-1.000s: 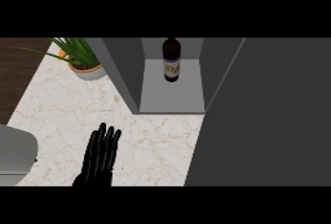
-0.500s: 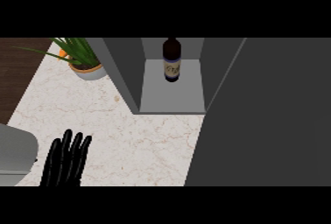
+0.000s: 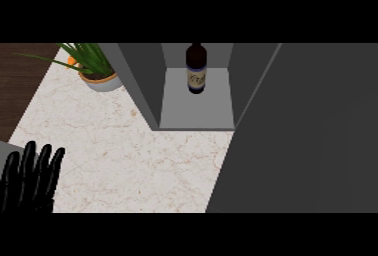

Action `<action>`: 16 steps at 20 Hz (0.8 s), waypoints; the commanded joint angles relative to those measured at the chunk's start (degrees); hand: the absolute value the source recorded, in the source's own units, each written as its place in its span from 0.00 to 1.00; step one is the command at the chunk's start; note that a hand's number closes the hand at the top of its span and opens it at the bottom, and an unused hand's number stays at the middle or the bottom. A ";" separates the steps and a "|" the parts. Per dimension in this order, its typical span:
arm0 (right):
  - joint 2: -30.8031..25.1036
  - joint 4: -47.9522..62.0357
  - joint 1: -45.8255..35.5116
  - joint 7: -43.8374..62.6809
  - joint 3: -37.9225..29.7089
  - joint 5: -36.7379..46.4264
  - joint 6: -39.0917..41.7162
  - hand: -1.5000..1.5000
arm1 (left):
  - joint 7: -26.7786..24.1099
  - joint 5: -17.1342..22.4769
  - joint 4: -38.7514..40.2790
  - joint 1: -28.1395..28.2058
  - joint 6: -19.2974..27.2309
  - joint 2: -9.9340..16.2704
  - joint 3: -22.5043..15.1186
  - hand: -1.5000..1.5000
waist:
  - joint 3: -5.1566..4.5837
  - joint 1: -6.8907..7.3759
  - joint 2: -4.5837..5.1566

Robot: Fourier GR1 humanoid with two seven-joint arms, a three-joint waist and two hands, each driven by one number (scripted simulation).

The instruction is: Pick up the wine, place it into the cabinet and close the cabinet

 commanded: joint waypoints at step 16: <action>-0.09 3.60 -11.66 -1.78 28.42 15.49 -23.16 1.00 | 2.40 8.66 5.17 5.02 -15.76 5.86 16.56 0.00 | -0.17 -0.07 -0.31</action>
